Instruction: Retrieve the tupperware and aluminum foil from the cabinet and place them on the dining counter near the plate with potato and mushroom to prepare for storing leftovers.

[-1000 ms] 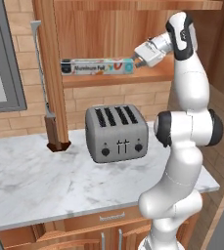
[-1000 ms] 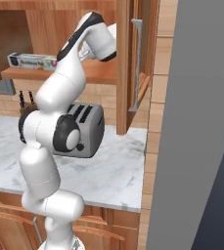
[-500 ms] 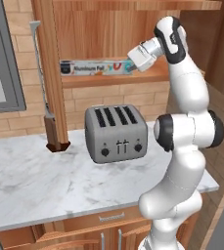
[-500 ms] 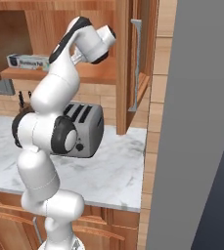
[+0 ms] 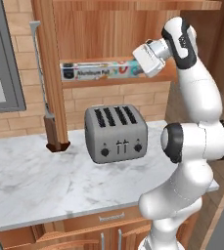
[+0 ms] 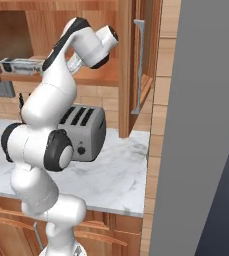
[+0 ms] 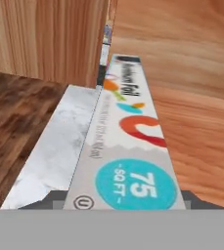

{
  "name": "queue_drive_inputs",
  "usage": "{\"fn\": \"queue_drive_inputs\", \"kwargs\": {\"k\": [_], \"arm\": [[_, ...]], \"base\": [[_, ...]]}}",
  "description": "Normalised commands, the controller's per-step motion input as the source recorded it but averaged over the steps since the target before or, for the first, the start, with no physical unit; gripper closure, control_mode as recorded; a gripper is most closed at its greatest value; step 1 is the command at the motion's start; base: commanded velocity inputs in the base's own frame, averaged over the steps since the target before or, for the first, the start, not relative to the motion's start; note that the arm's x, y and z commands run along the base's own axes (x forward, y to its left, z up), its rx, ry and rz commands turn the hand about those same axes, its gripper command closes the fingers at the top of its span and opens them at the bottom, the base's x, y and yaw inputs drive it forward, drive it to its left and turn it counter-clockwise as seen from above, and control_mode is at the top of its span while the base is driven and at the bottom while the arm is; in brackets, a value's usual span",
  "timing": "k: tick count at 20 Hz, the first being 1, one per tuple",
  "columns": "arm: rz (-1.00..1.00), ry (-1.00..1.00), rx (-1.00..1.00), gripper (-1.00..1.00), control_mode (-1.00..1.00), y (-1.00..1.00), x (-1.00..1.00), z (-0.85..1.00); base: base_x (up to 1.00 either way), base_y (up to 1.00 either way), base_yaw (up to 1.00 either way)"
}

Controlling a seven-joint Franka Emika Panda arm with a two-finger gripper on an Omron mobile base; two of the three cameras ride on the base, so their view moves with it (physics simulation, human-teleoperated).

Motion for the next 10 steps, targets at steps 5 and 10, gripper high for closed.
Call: {"fn": "queue_drive_inputs", "kwargs": {"k": [5, 10], "arm": [[-0.06, -0.36, 0.00, 1.00, -1.00, -0.01, -1.00, 0.00], [-0.45, -0.12, 0.00, 1.00, -1.00, 0.00, -1.00, 0.06]], "base": [[0.00, 0.00, 0.00], [0.00, 0.00, 0.00]]}}
